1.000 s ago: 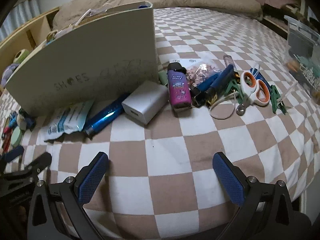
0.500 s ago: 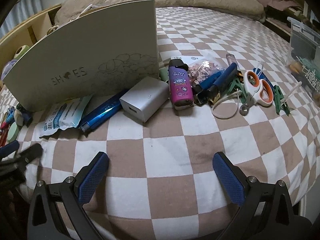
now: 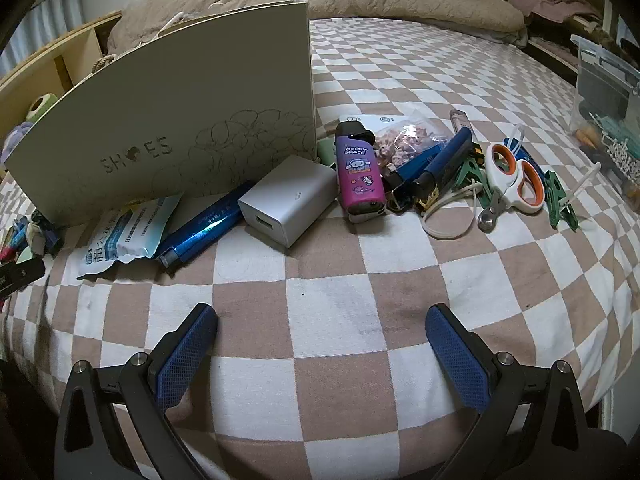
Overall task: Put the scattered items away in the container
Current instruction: 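Move left tool toward mint-green compact while right tool approaches white charger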
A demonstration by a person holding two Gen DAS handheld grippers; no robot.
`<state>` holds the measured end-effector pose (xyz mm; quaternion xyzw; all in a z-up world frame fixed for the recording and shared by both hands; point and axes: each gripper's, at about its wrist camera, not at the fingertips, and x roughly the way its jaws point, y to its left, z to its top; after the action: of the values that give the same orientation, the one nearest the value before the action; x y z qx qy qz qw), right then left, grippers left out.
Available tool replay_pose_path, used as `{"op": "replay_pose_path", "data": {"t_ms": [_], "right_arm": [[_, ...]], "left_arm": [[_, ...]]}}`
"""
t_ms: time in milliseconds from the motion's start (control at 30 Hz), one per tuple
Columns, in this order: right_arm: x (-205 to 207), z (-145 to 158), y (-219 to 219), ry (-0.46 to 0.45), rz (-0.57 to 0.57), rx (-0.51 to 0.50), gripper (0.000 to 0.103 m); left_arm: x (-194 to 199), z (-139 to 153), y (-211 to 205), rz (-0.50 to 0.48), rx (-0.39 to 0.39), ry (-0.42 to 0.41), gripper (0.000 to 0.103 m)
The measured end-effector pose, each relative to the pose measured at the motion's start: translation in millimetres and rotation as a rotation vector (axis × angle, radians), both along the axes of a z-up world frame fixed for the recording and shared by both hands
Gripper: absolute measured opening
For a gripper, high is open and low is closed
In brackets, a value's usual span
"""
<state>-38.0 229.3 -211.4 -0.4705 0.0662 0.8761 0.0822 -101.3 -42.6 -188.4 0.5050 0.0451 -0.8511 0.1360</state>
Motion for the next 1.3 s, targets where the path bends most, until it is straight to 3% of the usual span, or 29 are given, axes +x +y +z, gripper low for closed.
{"op": "replay_pose_path", "data": {"t_ms": [67,267,433,567,733,867,933,1133,1300], "right_arm": [[4,2,5,0.015,-0.003,-0.038,0.103],[11,12,34,0.089,-0.020,-0.293,0.103],[-2,18,33,0.122,0.021,-0.401,0.103],[-18,25,32,0.124,0.091,-0.445,0.103],[-39,26,21,0.064,0.203,-0.477,0.103],[-49,22,21,0.026,0.223,-0.454,0.103],[-56,23,23,0.029,0.231,-0.448,0.103],[-77,29,27,0.053,0.286,-0.383,0.103],[-93,30,24,0.059,0.353,-0.309,0.103]], "left_arm": [[-6,-1,-3,0.002,0.016,-0.007,0.103],[-20,-3,-1,-0.005,0.025,0.000,0.100],[-19,-4,13,-0.060,0.039,0.020,0.073],[-23,-2,26,-0.131,0.066,0.030,0.066],[-25,-2,38,-0.220,0.141,0.039,0.065],[-23,-2,45,-0.270,0.182,0.048,0.065],[-22,-3,48,-0.304,0.221,0.049,0.065],[-20,-3,60,-0.385,0.243,0.060,0.065],[-19,-2,63,-0.385,0.286,0.075,0.065]]}}
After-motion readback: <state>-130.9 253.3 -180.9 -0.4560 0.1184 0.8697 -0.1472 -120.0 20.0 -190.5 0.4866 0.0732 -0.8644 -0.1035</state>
